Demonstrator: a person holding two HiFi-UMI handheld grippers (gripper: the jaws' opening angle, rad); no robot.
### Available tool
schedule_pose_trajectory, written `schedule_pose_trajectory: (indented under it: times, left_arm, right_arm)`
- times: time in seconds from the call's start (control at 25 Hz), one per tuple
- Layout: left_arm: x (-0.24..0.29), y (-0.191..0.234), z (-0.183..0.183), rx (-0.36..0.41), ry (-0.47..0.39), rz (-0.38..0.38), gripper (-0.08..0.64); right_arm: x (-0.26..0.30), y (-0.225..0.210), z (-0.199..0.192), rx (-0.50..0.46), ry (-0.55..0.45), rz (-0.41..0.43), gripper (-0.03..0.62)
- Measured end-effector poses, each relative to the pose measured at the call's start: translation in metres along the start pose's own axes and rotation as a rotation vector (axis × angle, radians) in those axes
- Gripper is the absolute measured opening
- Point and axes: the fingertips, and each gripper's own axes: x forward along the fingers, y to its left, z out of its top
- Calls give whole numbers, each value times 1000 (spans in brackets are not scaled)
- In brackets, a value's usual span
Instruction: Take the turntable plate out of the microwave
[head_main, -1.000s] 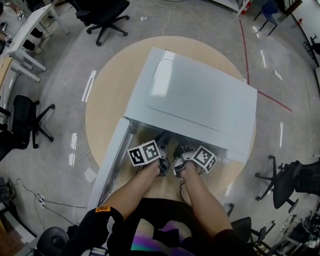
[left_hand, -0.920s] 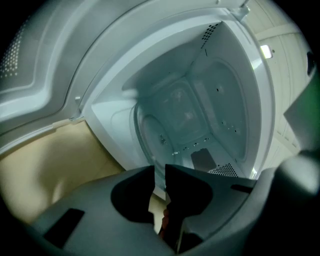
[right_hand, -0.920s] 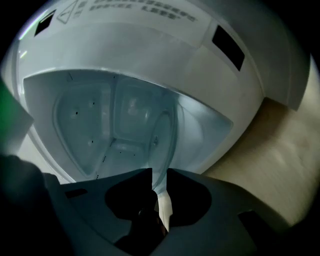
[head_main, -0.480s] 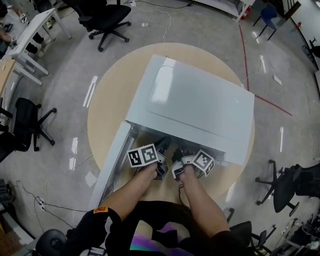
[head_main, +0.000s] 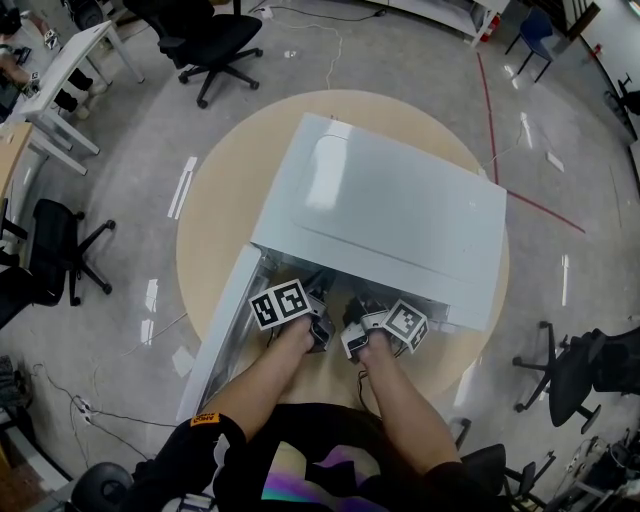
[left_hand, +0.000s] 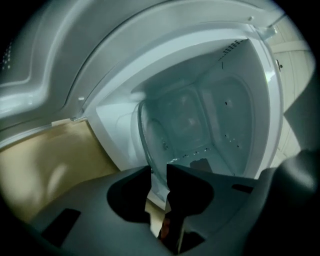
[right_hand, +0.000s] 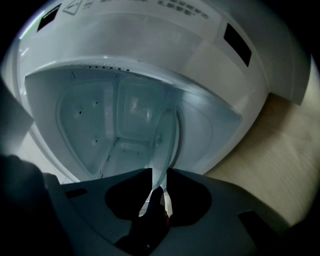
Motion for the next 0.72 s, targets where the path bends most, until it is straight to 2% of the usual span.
schedule_pose_trajectory:
  times: [0.2, 0.44, 0.72]
  left_arm:
    - [5, 5, 9, -66, -52, 4, 127]
    - [5, 6, 8, -115, -71, 20, 103]
    - [2, -4, 6, -125, -74, 4, 92]
  right_arm:
    - [-1, 1, -1, -3, 2, 9, 78]
    - [-1, -1, 2, 16, -8, 14, 78]
    - [0, -2, 7, 37, -33, 17, 78]
